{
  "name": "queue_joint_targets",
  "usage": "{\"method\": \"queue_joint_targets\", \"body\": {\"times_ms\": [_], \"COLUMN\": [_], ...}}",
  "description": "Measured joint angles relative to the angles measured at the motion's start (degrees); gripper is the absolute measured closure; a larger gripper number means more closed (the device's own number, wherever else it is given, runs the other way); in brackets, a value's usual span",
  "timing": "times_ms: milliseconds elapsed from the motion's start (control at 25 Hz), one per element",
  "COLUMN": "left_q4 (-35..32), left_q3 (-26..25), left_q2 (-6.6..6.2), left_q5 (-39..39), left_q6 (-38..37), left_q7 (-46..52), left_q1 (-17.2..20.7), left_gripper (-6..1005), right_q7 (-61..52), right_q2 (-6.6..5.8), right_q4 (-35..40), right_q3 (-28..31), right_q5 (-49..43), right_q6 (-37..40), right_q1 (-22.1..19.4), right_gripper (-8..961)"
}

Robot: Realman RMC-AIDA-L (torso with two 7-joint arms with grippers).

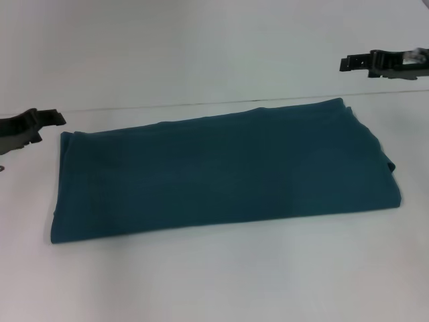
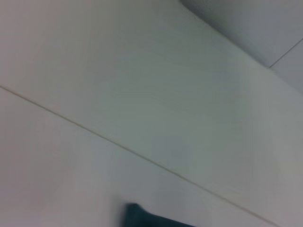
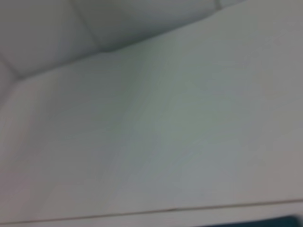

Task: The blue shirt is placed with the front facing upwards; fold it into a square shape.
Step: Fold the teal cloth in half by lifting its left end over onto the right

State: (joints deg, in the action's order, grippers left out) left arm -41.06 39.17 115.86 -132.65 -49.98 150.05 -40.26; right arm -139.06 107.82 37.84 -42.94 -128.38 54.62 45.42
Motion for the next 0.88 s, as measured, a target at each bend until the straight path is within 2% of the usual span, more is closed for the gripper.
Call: {"method": "queue_joint_targets", "body": {"times_ms": [200, 320, 400, 520, 720, 880], "left_q4": [-2.14, -1.84, -1.63, -0.47, 4.78, 7.54], "left_q3": [0.04, 0.04, 0.01, 0.04, -0.03, 0.04], "left_q2": [0.10, 0.47, 1.19, 2.09, 2.29, 2.45], "left_q5": [12.72, 17.00, 19.23, 21.82, 23.76, 23.63], "left_q6": [-11.43, -17.38, -19.20, -19.56, -17.20, -14.15], "left_q7": [-4.62, -5.41, -5.42, -5.44, -6.14, -6.77], "left_q1": [5.62, 8.81, 10.53, 12.11, 12.84, 13.63], "left_gripper": [340, 339, 339, 338, 338, 338], "right_q7": [7.86, 11.64, 13.36, 15.51, 18.42, 19.16], "right_q2": [1.49, 1.95, 2.31, 3.44, 5.55, 5.65], "right_q4": [5.13, 5.01, 4.74, 4.52, 4.48, 3.10], "right_q3": [0.25, 0.41, 0.60, 1.40, 3.85, 4.27], "right_q5": [12.74, 15.96, 16.82, 17.20, 17.36, 17.39], "right_q6": [14.77, 21.56, 25.16, 28.51, 30.76, 30.96], "right_q1": [-8.47, -12.49, -14.88, -17.46, -19.32, -18.89], "right_gripper": [185, 188, 188, 187, 187, 187]}}
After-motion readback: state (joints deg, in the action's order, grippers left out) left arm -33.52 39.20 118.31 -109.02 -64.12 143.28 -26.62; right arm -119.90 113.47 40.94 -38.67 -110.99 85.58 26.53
